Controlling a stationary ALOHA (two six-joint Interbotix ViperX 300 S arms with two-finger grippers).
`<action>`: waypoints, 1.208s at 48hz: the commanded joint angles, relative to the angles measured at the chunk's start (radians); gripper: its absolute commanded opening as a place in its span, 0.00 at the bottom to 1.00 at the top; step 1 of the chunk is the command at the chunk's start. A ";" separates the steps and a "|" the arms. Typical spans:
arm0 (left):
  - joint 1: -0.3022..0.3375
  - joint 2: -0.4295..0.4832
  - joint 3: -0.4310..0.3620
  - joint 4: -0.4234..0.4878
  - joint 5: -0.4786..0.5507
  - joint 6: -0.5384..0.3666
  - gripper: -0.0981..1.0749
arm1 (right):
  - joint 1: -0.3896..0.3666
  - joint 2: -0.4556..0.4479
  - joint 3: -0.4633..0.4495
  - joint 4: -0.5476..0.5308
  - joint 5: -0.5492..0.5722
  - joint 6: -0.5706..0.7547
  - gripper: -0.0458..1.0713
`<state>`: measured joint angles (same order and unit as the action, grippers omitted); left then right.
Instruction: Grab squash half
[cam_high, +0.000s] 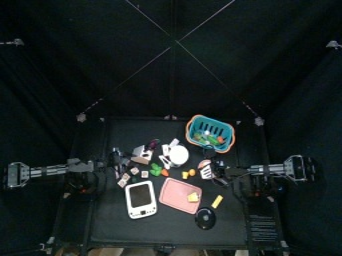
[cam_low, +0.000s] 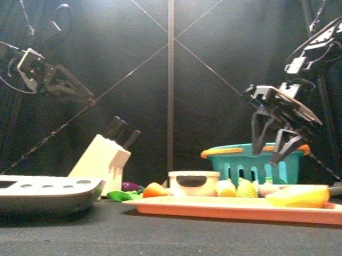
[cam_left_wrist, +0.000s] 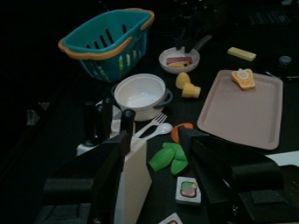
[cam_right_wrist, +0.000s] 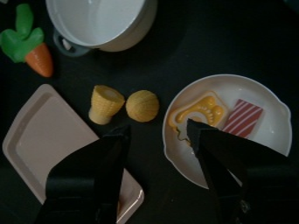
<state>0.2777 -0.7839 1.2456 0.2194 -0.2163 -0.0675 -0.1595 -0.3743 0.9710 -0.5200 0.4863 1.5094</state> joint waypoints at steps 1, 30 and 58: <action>-0.012 0.002 -0.015 -0.029 -0.014 0.002 0.82 | -0.021 -0.005 0.000 0.014 0.014 0.005 0.82; -0.014 0.002 -0.005 -0.043 -0.025 0.002 0.82 | -0.063 0.166 -0.017 0.075 -0.035 0.002 0.82; -0.014 0.000 -0.002 -0.043 -0.018 0.000 0.82 | -0.084 0.201 -0.015 0.074 -0.035 -0.006 0.74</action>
<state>0.2669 -0.7854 1.2548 0.1779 -0.2316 -0.0675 -0.2378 -0.1703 0.9649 -0.4449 0.4525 1.5048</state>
